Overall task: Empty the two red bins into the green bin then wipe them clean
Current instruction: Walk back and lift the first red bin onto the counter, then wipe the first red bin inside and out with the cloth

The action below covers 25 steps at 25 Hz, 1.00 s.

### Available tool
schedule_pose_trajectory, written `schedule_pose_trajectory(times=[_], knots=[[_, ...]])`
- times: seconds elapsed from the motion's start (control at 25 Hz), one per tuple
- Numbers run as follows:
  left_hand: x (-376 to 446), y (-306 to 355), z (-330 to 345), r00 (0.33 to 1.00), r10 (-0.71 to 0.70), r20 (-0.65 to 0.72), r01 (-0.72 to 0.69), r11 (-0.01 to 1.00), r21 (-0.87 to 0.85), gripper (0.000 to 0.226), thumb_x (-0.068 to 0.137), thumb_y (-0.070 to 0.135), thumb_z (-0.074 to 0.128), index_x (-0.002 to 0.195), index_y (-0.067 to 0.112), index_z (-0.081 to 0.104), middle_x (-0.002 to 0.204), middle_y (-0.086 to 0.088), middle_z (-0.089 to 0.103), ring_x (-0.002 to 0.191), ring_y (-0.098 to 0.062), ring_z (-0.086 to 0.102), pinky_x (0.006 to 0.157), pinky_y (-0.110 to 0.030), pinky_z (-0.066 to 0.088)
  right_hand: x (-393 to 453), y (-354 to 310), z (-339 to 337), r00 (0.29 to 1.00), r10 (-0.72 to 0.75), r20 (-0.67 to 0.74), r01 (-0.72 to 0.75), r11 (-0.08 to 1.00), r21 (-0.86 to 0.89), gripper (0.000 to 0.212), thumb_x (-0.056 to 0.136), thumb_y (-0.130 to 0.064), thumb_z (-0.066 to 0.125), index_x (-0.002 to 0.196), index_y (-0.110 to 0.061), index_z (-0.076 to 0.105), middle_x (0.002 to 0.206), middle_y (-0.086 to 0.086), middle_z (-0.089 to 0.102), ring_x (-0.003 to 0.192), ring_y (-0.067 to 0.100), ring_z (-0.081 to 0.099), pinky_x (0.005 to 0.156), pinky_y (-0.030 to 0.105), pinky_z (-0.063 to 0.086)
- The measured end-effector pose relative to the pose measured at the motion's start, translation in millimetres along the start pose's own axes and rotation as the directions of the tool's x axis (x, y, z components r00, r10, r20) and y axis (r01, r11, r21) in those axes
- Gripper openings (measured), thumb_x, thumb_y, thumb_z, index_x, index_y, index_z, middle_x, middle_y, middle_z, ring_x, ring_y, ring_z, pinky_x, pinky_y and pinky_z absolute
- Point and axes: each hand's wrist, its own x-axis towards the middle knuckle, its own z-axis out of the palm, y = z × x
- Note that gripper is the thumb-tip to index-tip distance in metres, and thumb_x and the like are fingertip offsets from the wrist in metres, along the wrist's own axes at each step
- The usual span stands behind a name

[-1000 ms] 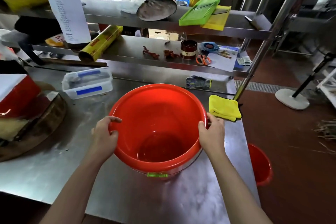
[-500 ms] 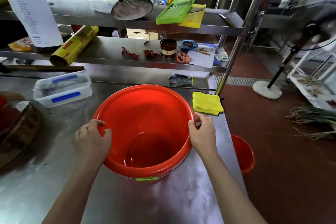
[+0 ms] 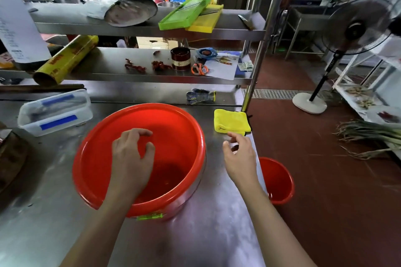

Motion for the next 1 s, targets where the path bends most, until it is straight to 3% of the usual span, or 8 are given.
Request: schedule_pose_trajectory(times=[0.08, 0.28, 0.48, 0.6, 0.72, 0.88, 1.0], knots=[[-3, 25, 17, 1.0, 0.004, 0.015, -0.004, 0.999, -0.036, 0.025, 0.092, 0.005, 0.064, 0.111, 0.02, 0.065, 0.111, 0.008, 0.058, 0.103, -0.014, 0.045, 0.093, -0.031, 0.034, 9, 12, -16, 1.0, -0.003, 0.004, 0.003, 1.0, 0.01, 0.029, 0.096, -0.019, 0.059, 0.125, -0.019, 0.065, 0.11, -0.003, 0.057, 0.09, 0.006, 0.057, 0.083, 0.028, 0.05], [-10, 89, 74, 0.998, 0.056, 0.021, -0.054, 0.997, -0.06, 0.025, 0.091, 0.002, 0.065, 0.109, 0.019, 0.066, 0.109, 0.009, 0.059, 0.102, -0.016, 0.048, 0.09, -0.022, 0.031, 42, 48, -58, 0.998, -0.018, 0.063, 0.017, 1.0, 0.01, 0.031, 0.097, -0.019, 0.058, 0.128, -0.018, 0.064, 0.111, -0.004, 0.056, 0.095, 0.01, 0.058, 0.088, 0.033, 0.051], [-12, 136, 149, 0.995, 0.07, 0.075, -0.065, 0.996, -0.063, 0.025, 0.085, 0.016, 0.055, 0.107, 0.019, 0.066, 0.11, 0.005, 0.062, 0.101, -0.015, 0.051, 0.091, -0.022, 0.033, 87, 92, -87, 0.99, -0.057, 0.126, 0.056, 0.998, 0.013, 0.031, 0.097, -0.022, 0.057, 0.128, -0.018, 0.064, 0.107, -0.007, 0.054, 0.096, 0.012, 0.059, 0.087, 0.036, 0.053], [-7, 144, 206, 0.987, 0.052, 0.155, -0.044, 0.997, -0.057, 0.028, 0.085, 0.024, 0.05, 0.107, 0.02, 0.067, 0.109, 0.004, 0.062, 0.1, -0.02, 0.055, 0.091, -0.022, 0.034, 117, 122, -94, 0.984, -0.069, 0.166, 0.072, 0.997, -0.012, 0.031, 0.098, -0.022, 0.058, 0.128, -0.018, 0.065, 0.104, -0.008, 0.053, 0.094, 0.01, 0.058, 0.082, 0.024, 0.048], [5, 137, 258, 0.985, -0.029, 0.169, 0.037, 0.998, -0.049, 0.027, 0.084, 0.017, 0.053, 0.108, 0.019, 0.067, 0.108, 0.005, 0.062, 0.097, -0.019, 0.054, 0.089, -0.024, 0.038, 145, 151, -89, 0.978, -0.05, 0.204, 0.059, 0.998, -0.037, 0.03, 0.099, -0.022, 0.057, 0.128, -0.02, 0.064, 0.104, -0.008, 0.054, 0.093, 0.006, 0.056, 0.075, 0.009, 0.039], [26, 112, 328, 0.973, -0.115, 0.198, 0.127, 0.991, -0.048, 0.026, 0.086, 0.009, 0.057, 0.108, 0.019, 0.067, 0.107, 0.006, 0.059, 0.096, -0.015, 0.053, 0.087, -0.023, 0.037, 184, 194, -58, 0.967, -0.037, 0.251, 0.049, 0.998, -0.043, 0.031, 0.098, -0.021, 0.057, 0.128, -0.019, 0.065, 0.108, -0.009, 0.054, 0.097, 0.01, 0.058, 0.083, 0.024, 0.047], [42, 84, 375, 0.957, -0.169, 0.236, 0.179, 0.984, -0.022, 0.027, 0.088, 0.004, 0.059, 0.111, 0.014, 0.067, 0.11, -0.003, 0.062, 0.104, -0.025, 0.057, 0.083, -0.025, 0.036, 210, 223, -27, 0.958, -0.03, 0.284, 0.044, 0.998, -0.044, 0.029, 0.097, -0.021, 0.057, 0.125, -0.021, 0.065, 0.11, -0.009, 0.054, 0.1, 0.014, 0.06, 0.088, 0.039, 0.053]])
